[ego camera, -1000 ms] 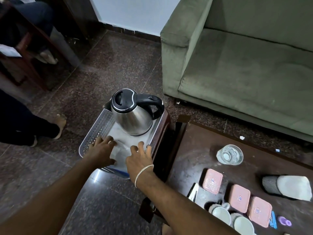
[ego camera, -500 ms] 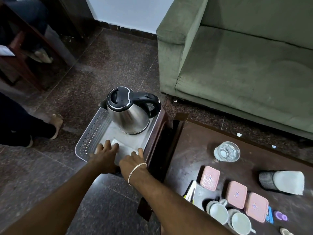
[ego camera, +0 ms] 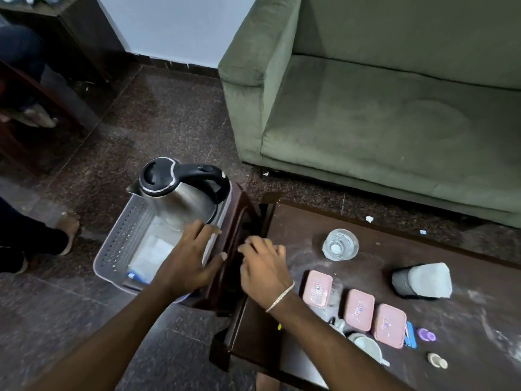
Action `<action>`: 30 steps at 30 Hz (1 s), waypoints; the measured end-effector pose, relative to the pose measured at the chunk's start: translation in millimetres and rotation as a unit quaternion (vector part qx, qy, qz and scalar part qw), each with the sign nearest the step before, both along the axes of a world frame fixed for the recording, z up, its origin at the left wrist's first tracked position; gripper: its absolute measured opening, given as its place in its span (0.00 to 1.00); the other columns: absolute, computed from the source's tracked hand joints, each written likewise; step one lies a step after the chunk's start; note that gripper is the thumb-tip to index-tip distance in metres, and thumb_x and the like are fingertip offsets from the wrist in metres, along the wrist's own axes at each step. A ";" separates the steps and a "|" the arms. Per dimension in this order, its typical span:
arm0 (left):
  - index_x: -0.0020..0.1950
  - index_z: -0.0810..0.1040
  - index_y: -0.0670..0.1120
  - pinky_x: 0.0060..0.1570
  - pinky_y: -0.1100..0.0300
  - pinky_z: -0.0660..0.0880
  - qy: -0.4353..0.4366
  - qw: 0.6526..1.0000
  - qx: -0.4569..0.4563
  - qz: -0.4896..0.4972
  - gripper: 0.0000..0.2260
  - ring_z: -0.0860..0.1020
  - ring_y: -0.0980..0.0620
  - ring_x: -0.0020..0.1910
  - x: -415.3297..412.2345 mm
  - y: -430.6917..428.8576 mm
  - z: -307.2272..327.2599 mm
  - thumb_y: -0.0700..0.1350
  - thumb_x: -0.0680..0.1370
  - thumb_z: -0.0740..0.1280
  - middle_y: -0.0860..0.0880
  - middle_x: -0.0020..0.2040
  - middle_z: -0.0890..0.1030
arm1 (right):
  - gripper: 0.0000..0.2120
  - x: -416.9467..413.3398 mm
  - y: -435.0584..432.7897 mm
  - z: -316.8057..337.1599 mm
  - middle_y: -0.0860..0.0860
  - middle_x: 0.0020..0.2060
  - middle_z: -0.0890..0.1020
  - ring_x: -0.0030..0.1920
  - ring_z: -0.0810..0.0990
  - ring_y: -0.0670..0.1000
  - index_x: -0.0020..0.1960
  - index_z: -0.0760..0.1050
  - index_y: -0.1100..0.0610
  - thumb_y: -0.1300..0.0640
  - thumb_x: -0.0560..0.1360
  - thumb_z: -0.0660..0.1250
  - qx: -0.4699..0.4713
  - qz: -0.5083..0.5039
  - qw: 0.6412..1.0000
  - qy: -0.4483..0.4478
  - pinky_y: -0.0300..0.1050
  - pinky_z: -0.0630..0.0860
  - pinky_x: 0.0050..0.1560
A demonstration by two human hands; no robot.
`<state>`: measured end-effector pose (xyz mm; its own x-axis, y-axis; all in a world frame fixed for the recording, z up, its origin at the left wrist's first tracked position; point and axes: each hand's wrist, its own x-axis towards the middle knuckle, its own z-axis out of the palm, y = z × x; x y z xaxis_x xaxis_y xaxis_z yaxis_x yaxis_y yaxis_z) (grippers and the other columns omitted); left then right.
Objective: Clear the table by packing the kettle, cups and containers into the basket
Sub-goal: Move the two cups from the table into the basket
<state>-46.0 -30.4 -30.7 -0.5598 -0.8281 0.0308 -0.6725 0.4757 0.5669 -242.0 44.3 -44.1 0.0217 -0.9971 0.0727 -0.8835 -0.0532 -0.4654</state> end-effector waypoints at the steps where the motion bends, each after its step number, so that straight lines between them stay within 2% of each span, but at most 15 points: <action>1: 0.68 0.71 0.51 0.57 0.54 0.75 0.000 1.000 -0.004 -0.010 0.23 0.75 0.50 0.58 -14.3 1.6 1.0 0.57 0.77 0.70 0.53 0.59 0.70 | 0.15 -18.8 5.4 -0.1 0.48 0.56 0.79 0.55 0.77 0.53 0.57 0.78 0.49 0.54 0.71 0.66 0.003 -0.016 1.000 0.007 0.52 0.68 0.49; 3: 0.72 0.70 0.50 0.61 0.56 0.74 -0.003 1.000 0.001 -0.030 0.29 0.75 0.51 0.61 -46.9 7.6 1.1 0.61 0.76 0.71 0.52 0.62 0.70 | 0.17 -58.9 20.4 0.1 0.48 0.60 0.79 0.58 0.77 0.53 0.60 0.78 0.49 0.50 0.71 0.67 0.022 -0.046 0.998 0.021 0.53 0.71 0.51; 6: 0.76 0.68 0.48 0.69 0.50 0.73 -0.019 0.997 0.018 -0.066 0.36 0.73 0.48 0.67 -93.6 21.8 -5.3 0.64 0.74 0.73 0.49 0.69 0.70 | 0.21 -114.6 45.7 1.0 0.49 0.64 0.79 0.63 0.77 0.54 0.64 0.77 0.49 0.47 0.72 0.67 0.057 -0.073 0.995 0.036 0.55 0.73 0.55; 10: 0.79 0.65 0.48 0.69 0.46 0.73 -0.041 0.991 0.052 -0.114 0.41 0.71 0.47 0.70 -151.3 50.7 -18.6 0.65 0.73 0.73 0.49 0.73 0.68 | 0.22 -176.8 89.7 2.0 0.51 0.60 0.80 0.58 0.79 0.58 0.63 0.77 0.51 0.48 0.70 0.70 0.096 -0.108 0.988 0.061 0.57 0.75 0.50; 15: 0.80 0.63 0.50 0.66 0.43 0.74 -0.099 0.980 0.065 -0.162 0.42 0.71 0.46 0.69 -203.3 89.1 -36.4 0.67 0.71 0.70 0.50 0.73 0.67 | 0.22 -230.3 145.0 -8.4 0.54 0.59 0.80 0.55 0.79 0.61 0.65 0.79 0.55 0.51 0.72 0.71 0.141 -0.144 0.979 0.041 0.57 0.77 0.52; 18: 0.80 0.62 0.53 0.64 0.46 0.75 -0.133 0.970 0.081 -0.187 0.43 0.70 0.47 0.67 -219.2 114.6 -49.0 0.69 0.69 0.69 0.52 0.72 0.66 | 0.21 -243.7 176.0 -20.9 0.55 0.57 0.80 0.53 0.79 0.61 0.64 0.79 0.59 0.53 0.73 0.69 0.152 -0.128 0.980 -0.001 0.56 0.78 0.55; 21: 0.78 0.64 0.52 0.62 0.48 0.76 -0.184 0.954 0.097 -0.215 0.43 0.70 0.47 0.68 -223.5 143.5 -64.0 0.71 0.69 0.67 0.51 0.72 0.66 | 0.22 -242.2 204.4 -35.2 0.54 0.60 0.79 0.57 0.78 0.60 0.65 0.78 0.58 0.50 0.74 0.68 0.194 -0.112 0.974 -0.027 0.53 0.76 0.59; 24: 0.72 0.68 0.52 0.59 0.47 0.76 -0.234 0.937 0.108 -0.237 0.40 0.72 0.47 0.64 -219.9 171.0 -77.8 0.72 0.67 0.67 0.51 0.67 0.68 | 0.28 -231.5 227.8 -50.0 0.53 0.64 0.76 0.61 0.76 0.58 0.70 0.74 0.54 0.42 0.74 0.64 0.258 -0.075 0.963 -0.015 0.52 0.74 0.62; 27: 0.75 0.66 0.51 0.64 0.48 0.74 -0.268 0.924 0.127 -0.240 0.41 0.72 0.46 0.65 -213.9 191.2 -89.4 0.71 0.67 0.68 0.51 0.68 0.69 | 0.33 -215.6 246.2 -64.8 0.52 0.67 0.73 0.62 0.74 0.58 0.73 0.69 0.49 0.37 0.71 0.64 0.297 -0.041 0.954 0.026 0.54 0.74 0.59; 30: 0.79 0.61 0.51 0.66 0.47 0.74 -0.292 0.919 0.137 -0.228 0.43 0.71 0.45 0.67 -213.1 204.8 -97.0 0.66 0.69 0.71 0.50 0.72 0.67 | 0.36 -202.1 256.6 -76.0 0.52 0.72 0.69 0.67 0.71 0.58 0.77 0.61 0.45 0.39 0.72 0.67 0.313 -0.056 0.947 0.040 0.53 0.73 0.61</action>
